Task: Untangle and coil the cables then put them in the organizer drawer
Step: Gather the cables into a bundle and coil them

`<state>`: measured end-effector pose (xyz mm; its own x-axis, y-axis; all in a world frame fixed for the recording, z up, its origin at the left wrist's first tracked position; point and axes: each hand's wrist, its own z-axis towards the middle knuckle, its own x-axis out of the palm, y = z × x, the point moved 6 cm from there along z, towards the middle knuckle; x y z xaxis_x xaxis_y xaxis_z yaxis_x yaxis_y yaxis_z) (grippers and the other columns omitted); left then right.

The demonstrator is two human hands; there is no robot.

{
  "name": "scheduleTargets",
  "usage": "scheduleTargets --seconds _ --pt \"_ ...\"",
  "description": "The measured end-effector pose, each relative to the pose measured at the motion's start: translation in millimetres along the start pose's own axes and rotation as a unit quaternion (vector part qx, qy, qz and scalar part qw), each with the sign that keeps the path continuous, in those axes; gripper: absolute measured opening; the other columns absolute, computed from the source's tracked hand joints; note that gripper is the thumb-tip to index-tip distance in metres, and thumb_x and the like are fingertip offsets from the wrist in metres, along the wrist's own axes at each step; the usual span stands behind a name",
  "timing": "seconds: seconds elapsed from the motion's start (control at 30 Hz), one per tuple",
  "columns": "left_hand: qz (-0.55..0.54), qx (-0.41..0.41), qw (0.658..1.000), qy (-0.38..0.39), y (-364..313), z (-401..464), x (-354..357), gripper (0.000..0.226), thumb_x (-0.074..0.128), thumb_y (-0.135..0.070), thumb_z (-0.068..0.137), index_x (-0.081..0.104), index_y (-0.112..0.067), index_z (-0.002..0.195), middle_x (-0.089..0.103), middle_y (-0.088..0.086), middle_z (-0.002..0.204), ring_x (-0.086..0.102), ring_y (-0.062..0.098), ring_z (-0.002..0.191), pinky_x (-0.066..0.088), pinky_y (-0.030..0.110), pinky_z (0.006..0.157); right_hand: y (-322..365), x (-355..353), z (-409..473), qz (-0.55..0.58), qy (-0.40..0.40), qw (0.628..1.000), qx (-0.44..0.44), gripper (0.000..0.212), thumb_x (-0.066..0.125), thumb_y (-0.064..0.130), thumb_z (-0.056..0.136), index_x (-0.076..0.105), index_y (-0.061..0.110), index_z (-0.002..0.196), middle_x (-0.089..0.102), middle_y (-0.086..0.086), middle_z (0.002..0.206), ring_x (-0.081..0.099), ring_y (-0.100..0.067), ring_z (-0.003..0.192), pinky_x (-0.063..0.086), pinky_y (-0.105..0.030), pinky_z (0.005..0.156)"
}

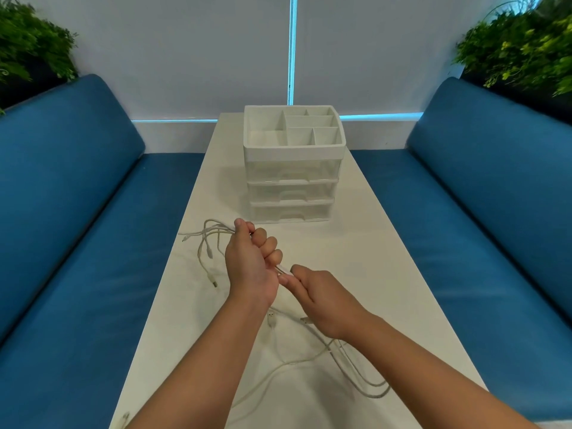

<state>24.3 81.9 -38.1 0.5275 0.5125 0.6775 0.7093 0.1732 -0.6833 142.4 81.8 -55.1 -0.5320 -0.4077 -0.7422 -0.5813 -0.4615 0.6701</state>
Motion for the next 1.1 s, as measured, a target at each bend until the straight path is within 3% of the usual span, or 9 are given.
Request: scheduleTargets --seconds 0.17,0.3,0.43,0.5,0.67,0.8,0.97,1.03,1.1 --pt "-0.003 0.023 0.999 0.026 -18.7 9.2 -0.4 0.038 0.035 -0.036 0.107 0.041 -0.021 0.073 0.024 -0.008 0.052 0.016 0.007 0.042 0.015 0.019 0.038 -14.9 -4.5 -4.0 0.054 0.020 0.998 0.003 0.040 0.038 0.055 0.097 0.040 0.027 0.069 0.049 0.007 0.064 0.046 -0.016 0.061 0.047 -0.044 0.068" --pt "0.013 0.043 0.999 0.024 -30.5 11.5 0.1 0.038 0.035 -0.036 0.107 0.042 -0.020 0.073 0.027 -0.008 0.051 0.019 0.006 0.041 0.020 0.018 0.036 -7.5 -7.2 -0.1 -0.007 -0.010 1.000 -0.011 0.044 0.030 0.060 0.096 0.032 0.026 0.068 0.044 0.002 0.060 0.043 -0.021 0.058 0.042 -0.046 0.062" --pt "0.005 0.048 0.999 -0.005 -39.8 14.7 -4.0 0.038 0.036 -0.035 0.107 0.043 -0.019 0.073 0.028 -0.008 0.051 0.020 0.007 0.042 0.019 0.019 0.037 -8.3 -2.5 0.8 0.008 0.014 1.000 -0.024 0.035 0.049 0.051 0.095 0.040 0.024 0.075 0.053 0.004 0.065 0.046 -0.013 0.059 0.039 -0.031 0.059" --pt "-0.007 0.051 0.999 -0.016 -47.0 18.2 -7.6 0.038 0.036 -0.034 0.107 0.041 -0.020 0.071 0.028 -0.008 0.050 0.020 0.007 0.041 0.019 0.019 0.036 -18.7 -3.6 -1.8 0.022 0.027 0.999 -0.011 0.034 0.056 0.049 0.092 0.047 0.019 0.080 0.058 0.002 0.070 0.051 -0.013 0.063 0.042 -0.031 0.062" --pt "-0.009 0.045 0.999 -0.026 -50.9 23.0 -12.0 0.040 0.037 -0.034 0.106 0.041 -0.020 0.070 0.027 -0.009 0.049 0.019 0.007 0.039 0.018 0.019 0.035 -33.1 -9.2 -5.8 -0.005 0.004 1.000 0.006 0.036 0.045 0.051 0.096 0.035 0.028 0.070 0.044 0.006 0.059 0.040 -0.013 0.057 0.034 -0.033 0.059" --pt "-0.015 0.044 0.998 -0.031 -53.2 23.5 -10.5 0.038 0.037 -0.033 0.106 0.041 -0.020 0.071 0.027 -0.009 0.048 0.020 0.007 0.039 0.018 0.019 0.035 -27.0 -13.5 -3.7 -0.033 -0.011 0.999 0.003 0.038 0.038 0.053 0.097 0.032 0.027 0.070 0.044 0.004 0.059 0.041 -0.017 0.058 0.036 -0.034 0.058" --pt "-0.030 0.057 0.998 -0.019 -66.8 29.1 -5.4 0.037 0.037 -0.033 0.107 0.041 -0.020 0.072 0.027 -0.009 0.049 0.020 0.007 0.039 0.019 0.019 0.035 -32.7 -21.5 -0.2 0.022 0.010 1.000 0.000 0.034 0.063 0.048 0.088 0.050 0.021 0.072 0.050 0.008 0.060 0.042 -0.007 0.055 0.037 -0.026 0.057" --pt "-0.028 0.062 0.998 -0.014 -72.1 31.8 -2.5 0.037 0.036 -0.034 0.107 0.041 -0.021 0.072 0.027 -0.009 0.049 0.020 0.007 0.039 0.018 0.019 0.035 -35.9 -27.6 1.0 0.024 0.000 1.000 0.009 0.040 0.061 0.052 0.088 0.050 0.019 0.069 0.050 0.009 0.058 0.042 -0.006 0.054 0.036 -0.026 0.057" --pt "-0.026 0.070 0.997 -0.012 -75.8 34.2 -0.5 0.037 0.035 -0.035 0.107 0.042 -0.021 0.073 0.026 -0.009 0.049 0.020 0.007 0.039 0.019 0.019 0.035 -29.8 -40.3 3.4 -0.058 -0.041 0.997 0.004 0.050 0.046 0.062 0.089 0.039 0.019 0.066 0.045 0.006 0.056 0.040 -0.010 0.054 0.030 -0.025 0.053"
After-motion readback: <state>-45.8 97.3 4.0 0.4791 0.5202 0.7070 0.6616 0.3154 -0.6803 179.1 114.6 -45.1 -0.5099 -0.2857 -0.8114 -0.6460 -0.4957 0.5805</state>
